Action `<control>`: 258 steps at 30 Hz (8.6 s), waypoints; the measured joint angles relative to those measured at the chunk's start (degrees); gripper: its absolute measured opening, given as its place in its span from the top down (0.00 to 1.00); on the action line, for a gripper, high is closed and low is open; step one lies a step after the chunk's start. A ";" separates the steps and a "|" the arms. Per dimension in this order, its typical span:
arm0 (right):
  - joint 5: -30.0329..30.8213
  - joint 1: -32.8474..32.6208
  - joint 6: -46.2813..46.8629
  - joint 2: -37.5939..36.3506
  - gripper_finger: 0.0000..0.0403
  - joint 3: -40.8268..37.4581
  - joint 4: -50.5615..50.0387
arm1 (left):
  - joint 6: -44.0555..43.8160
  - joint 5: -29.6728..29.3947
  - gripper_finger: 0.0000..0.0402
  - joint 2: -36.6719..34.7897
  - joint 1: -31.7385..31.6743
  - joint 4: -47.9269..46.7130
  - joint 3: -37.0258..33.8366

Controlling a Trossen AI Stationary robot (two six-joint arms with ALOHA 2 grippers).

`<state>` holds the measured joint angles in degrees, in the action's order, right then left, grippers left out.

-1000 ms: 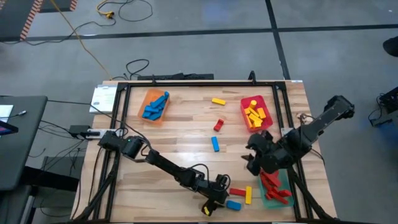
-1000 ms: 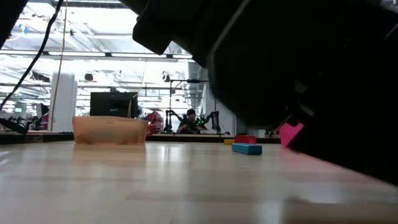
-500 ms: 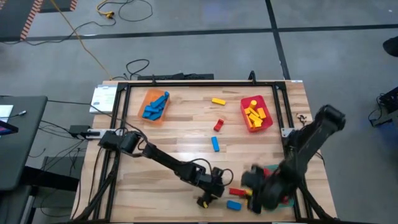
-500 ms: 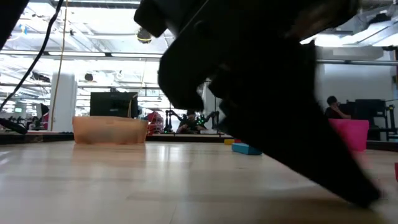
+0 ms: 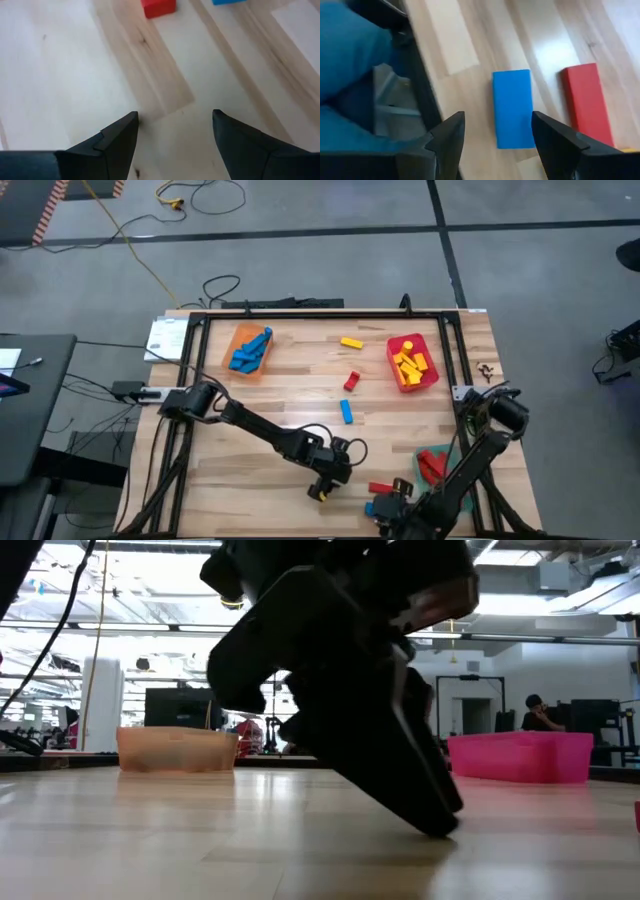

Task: Sort blocks
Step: Put the blue rectangle block into the orange bin, then put the yellow rectangle block into the red bin

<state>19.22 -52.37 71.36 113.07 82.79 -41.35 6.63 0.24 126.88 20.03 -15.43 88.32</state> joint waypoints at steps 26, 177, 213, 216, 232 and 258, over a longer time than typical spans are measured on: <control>-4.24 1.46 0.56 7.04 0.46 2.24 -2.13 | -0.36 0.53 0.39 -1.35 0.00 -2.59 -1.60; 36.13 32.35 -40.54 -3.19 0.38 2.31 -8.39 | -6.72 -18.51 0.66 -70.53 -51.24 -16.28 -51.96; -1.81 56.79 -50.34 -7.01 0.38 -5.95 -4.79 | -3.52 -4.77 0.39 -72.68 -54.96 -13.39 -52.00; -4.89 57.40 -51.37 -7.03 0.38 -5.95 -4.35 | -3.64 -1.71 0.39 -73.71 -53.41 -12.49 -52.00; -4.05 62.12 -54.73 -6.99 0.40 -5.95 -4.53 | -6.90 1.21 0.39 -73.54 -40.01 -2.92 -51.96; -19.52 85.56 -73.29 -6.88 0.47 -13.03 13.21 | -9.27 0.53 0.39 -59.85 -23.13 8.92 -51.96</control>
<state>-0.30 33.19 -1.93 106.19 69.76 -28.13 -2.63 0.78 67.03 -3.10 -6.51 36.36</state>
